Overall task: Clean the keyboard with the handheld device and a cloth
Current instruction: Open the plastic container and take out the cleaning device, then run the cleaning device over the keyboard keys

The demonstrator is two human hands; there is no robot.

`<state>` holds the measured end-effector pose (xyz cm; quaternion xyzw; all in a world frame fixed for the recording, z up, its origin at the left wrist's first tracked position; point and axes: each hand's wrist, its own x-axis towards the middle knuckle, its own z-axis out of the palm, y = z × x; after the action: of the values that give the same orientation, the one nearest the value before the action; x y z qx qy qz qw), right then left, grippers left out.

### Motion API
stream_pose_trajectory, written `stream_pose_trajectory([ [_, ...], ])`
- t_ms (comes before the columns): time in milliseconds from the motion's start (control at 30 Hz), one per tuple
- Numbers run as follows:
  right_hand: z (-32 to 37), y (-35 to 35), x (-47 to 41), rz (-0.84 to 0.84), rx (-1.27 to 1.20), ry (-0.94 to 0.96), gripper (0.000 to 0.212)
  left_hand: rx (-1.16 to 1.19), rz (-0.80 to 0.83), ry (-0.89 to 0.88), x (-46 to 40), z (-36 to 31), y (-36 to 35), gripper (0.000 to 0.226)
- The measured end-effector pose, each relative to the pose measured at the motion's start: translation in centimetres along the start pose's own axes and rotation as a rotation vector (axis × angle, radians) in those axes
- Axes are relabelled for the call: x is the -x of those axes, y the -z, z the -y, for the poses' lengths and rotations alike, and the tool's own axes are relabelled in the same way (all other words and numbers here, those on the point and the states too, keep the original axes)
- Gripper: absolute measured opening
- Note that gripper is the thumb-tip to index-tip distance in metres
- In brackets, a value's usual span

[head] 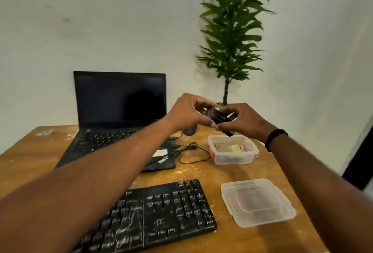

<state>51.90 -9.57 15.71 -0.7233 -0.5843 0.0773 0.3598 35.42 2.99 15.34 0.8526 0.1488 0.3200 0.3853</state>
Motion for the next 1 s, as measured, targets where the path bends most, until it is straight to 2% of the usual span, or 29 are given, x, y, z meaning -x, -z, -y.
stream_pose_trajectory([
  [133, 7.8, -4.9, 2.2, 0.064, -0.526, 0.001, 0.03, 0.358, -0.084, 0.056, 6.4, -0.6, 7.1, 0.047],
  [267, 10.8, -8.0, 3.1, -0.074, -0.787, -0.044, 0.025, 0.606, -0.129, 0.097, 8.2, -1.0, 7.4, 0.033],
  [333, 13.6, -10.3, 4.5, -0.07, -0.875, -0.059, 0.024, 0.686, -0.196, 0.106, 11.4, -0.6, 8.4, 0.034],
  [467, 21.1, -16.4, 8.7, 0.036, -0.959, -0.024, 0.029, 0.884, -0.38, 0.046, 21.7, 0.0, 12.1, 0.038],
  [600, 24.6, -20.2, 11.3, 0.111, -1.011, -0.045, 0.036, 0.923, -0.571, 0.094, 29.1, 0.2, 12.9, 0.038],
  [767, 26.8, -24.4, 13.9, 0.127, -0.907, -0.002, 0.027, 0.872, -0.735, 0.209, 33.0, -0.2, 12.9, 0.036],
  [867, 27.3, -26.2, 15.5, 0.117, -1.007, -0.056, 0.018, 0.923, -0.739, 0.229, 33.9, 0.1, 13.2, 0.037],
  [1000, 27.4, -27.8, 17.0, 0.058, -1.137, -0.131, 0.025, 0.912, -0.713, 0.306, 35.0, 0.4, 12.1, 0.038],
])
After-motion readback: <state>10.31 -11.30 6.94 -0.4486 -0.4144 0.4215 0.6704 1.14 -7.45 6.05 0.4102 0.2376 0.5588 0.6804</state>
